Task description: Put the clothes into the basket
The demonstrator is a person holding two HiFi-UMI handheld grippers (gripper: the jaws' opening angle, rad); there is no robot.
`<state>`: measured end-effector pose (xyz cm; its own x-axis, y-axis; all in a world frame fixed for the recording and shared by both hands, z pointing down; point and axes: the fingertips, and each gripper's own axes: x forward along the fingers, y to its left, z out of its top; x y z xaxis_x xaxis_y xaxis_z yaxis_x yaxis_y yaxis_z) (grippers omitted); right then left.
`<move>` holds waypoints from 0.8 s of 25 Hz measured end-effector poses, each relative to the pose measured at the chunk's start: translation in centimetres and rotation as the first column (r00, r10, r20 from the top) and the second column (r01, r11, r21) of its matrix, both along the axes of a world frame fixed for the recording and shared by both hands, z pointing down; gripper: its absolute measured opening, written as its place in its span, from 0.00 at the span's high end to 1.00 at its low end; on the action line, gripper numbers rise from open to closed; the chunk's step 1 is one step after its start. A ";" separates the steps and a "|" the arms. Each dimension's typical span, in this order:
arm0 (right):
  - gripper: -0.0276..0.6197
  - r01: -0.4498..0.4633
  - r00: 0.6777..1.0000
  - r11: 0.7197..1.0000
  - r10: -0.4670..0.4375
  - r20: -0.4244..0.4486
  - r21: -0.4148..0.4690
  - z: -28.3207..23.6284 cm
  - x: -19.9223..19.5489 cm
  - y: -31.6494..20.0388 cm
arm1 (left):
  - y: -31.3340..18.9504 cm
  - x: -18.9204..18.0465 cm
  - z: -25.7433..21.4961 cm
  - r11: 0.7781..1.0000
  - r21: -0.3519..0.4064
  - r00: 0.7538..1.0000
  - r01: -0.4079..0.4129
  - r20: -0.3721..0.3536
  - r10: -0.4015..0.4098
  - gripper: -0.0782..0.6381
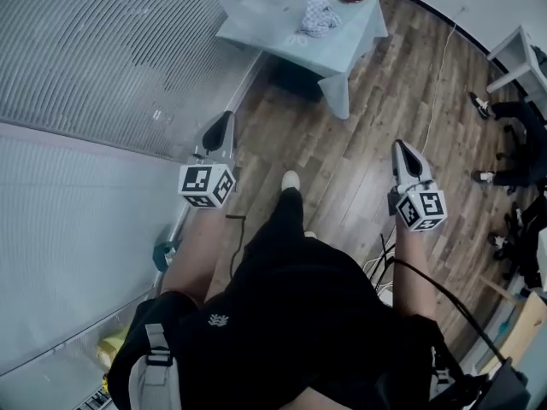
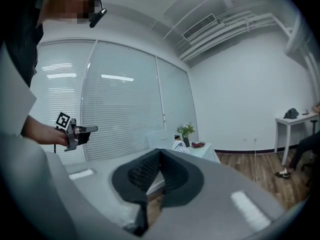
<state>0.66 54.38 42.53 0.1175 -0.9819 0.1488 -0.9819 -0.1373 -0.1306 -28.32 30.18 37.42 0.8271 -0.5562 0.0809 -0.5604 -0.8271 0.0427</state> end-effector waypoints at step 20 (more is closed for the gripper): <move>0.95 -0.069 0.998 0.997 0.068 -0.017 -0.038 -1.7 7.9 -21.9 | -22.9 9.5 -2.1 0.991 0.077 0.994 -0.113 0.016 0.112 0.88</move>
<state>8.60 32.47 40.88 0.1869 -0.9649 0.1843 -0.9719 -0.2090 -0.1085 -18.83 7.28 35.35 0.8838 -0.4650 0.0513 -0.4641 -0.8853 -0.0302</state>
